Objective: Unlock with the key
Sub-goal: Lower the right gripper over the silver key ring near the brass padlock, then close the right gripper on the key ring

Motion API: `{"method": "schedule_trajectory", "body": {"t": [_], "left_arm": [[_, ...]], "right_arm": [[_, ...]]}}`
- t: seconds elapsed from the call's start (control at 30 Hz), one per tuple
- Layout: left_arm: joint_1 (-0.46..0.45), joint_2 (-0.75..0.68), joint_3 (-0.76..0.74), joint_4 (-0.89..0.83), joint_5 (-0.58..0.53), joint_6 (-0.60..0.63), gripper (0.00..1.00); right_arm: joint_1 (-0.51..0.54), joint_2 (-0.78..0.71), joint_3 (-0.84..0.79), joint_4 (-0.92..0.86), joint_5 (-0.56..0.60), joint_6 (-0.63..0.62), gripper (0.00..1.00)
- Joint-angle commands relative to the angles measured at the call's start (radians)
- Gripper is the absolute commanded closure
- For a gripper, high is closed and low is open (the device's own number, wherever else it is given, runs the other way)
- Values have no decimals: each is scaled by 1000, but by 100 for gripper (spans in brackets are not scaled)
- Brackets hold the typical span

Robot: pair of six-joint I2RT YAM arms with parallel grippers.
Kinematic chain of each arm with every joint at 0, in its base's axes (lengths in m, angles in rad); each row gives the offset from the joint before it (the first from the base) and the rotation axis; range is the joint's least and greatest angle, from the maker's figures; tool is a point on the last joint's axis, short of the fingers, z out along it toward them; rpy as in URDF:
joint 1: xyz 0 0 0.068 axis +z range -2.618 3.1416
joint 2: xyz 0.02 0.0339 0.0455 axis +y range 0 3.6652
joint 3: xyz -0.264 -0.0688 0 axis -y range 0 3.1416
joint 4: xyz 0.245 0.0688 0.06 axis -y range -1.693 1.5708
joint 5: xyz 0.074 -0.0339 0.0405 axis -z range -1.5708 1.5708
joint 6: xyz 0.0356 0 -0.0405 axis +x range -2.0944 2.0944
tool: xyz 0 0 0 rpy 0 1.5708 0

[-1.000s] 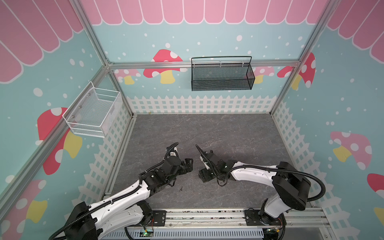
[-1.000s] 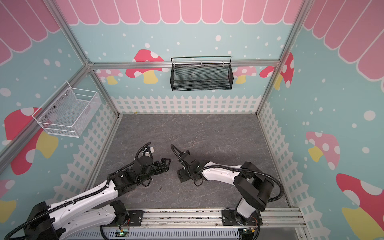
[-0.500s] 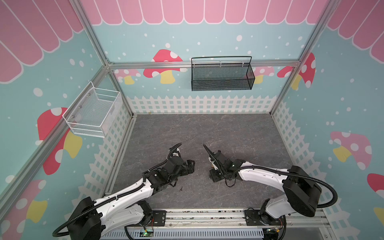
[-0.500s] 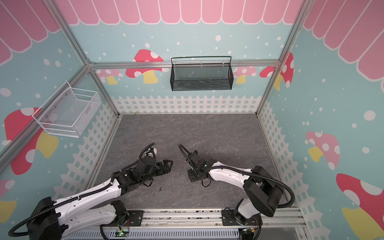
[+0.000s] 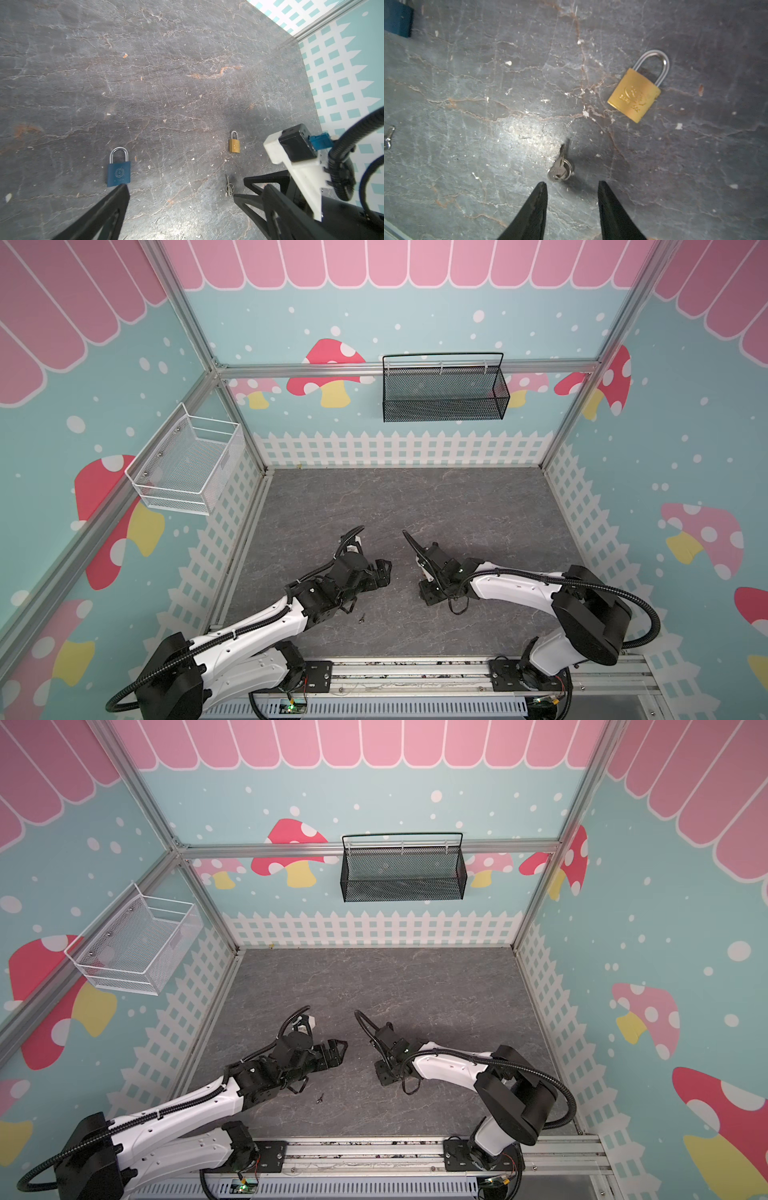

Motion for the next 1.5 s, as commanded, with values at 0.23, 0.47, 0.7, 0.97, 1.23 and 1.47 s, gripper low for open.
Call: {"method": "schedule_trajectory", "body": {"t": [0.23,0.47,0.7,0.97,1.23,1.47], "left_arm": [[-4,3,-3,19,-8,-44,0],[-4,2,-1,23,-8,-46,0],[-5,18,10,33,-5,-48,0],[-4,16,3,41,-5,-58,0],[-4,12,-15,59,-8,-75,0],[-4,-8,-36,65,-13,-87,0]], "right_arm": [[0,59,52,-13,30,16,63],[2,53,50,-34,60,1,65],[21,85,63,-31,45,3,67],[52,134,86,-55,69,7,68],[68,137,89,-41,44,40,77],[67,129,86,-15,22,54,84]]}}
